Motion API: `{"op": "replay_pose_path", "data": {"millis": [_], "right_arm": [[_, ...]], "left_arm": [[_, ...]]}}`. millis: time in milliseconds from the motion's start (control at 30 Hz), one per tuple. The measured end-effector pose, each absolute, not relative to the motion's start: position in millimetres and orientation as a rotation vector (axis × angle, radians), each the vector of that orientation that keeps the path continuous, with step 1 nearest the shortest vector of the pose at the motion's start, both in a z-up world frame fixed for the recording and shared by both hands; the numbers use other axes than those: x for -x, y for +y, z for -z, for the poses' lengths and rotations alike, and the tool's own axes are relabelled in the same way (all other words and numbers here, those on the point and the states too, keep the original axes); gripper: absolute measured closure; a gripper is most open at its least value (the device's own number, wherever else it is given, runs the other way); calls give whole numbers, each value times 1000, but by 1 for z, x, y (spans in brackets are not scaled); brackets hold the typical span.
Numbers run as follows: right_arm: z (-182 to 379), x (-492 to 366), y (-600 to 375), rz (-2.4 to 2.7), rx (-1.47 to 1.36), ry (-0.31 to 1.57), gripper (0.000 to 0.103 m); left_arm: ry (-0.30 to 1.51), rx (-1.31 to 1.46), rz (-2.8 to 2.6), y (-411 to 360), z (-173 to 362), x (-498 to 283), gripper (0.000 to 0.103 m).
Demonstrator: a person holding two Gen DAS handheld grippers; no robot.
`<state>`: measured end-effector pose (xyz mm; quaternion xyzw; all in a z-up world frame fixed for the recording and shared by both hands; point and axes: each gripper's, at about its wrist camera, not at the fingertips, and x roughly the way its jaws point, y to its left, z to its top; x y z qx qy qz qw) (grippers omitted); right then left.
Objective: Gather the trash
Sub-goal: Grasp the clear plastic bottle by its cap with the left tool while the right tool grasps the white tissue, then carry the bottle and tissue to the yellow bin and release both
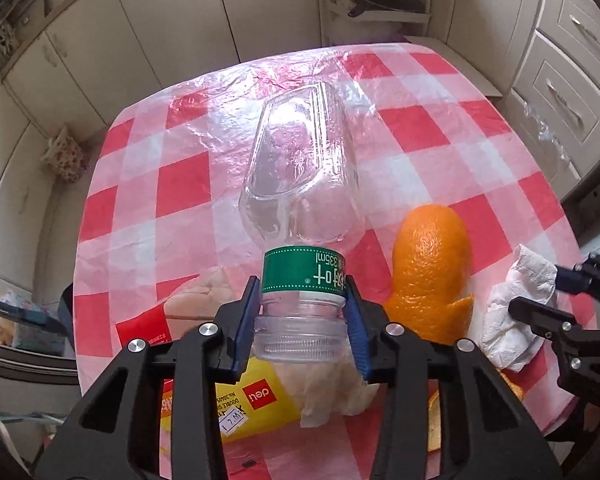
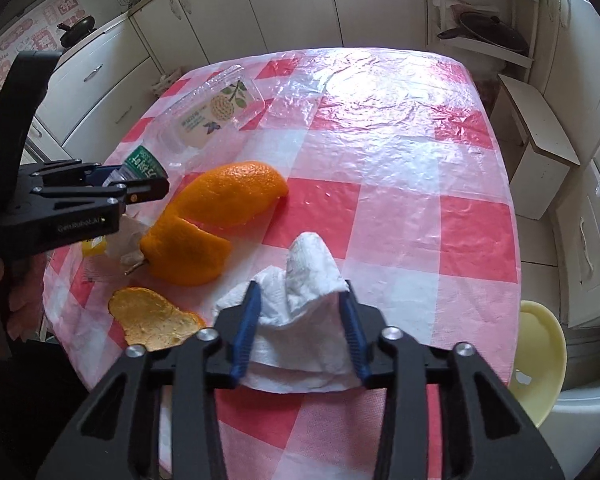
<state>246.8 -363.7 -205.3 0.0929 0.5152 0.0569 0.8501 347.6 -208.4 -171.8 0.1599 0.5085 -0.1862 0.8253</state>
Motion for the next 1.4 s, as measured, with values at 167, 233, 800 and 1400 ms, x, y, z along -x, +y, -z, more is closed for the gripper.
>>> {"op": "replay_pose_path", "data": {"millis": [167,233,800,1400], "right_arm": [[196,-245,-368,-128,-213,1045,87],[190,-244,-370,-131,-235,1027,88],[179,-242,-386,-129,-325,970,88],[177,-237,-395,-126,-340,960,87]], "left_arm": [[1091,-260,414,-195,165,-349,65],[1080,-224,422,-190,159,-348,65],[1139,-113,377,-176,167,-357,64],[1109,-121,320,-186,175,-360,66]]}}
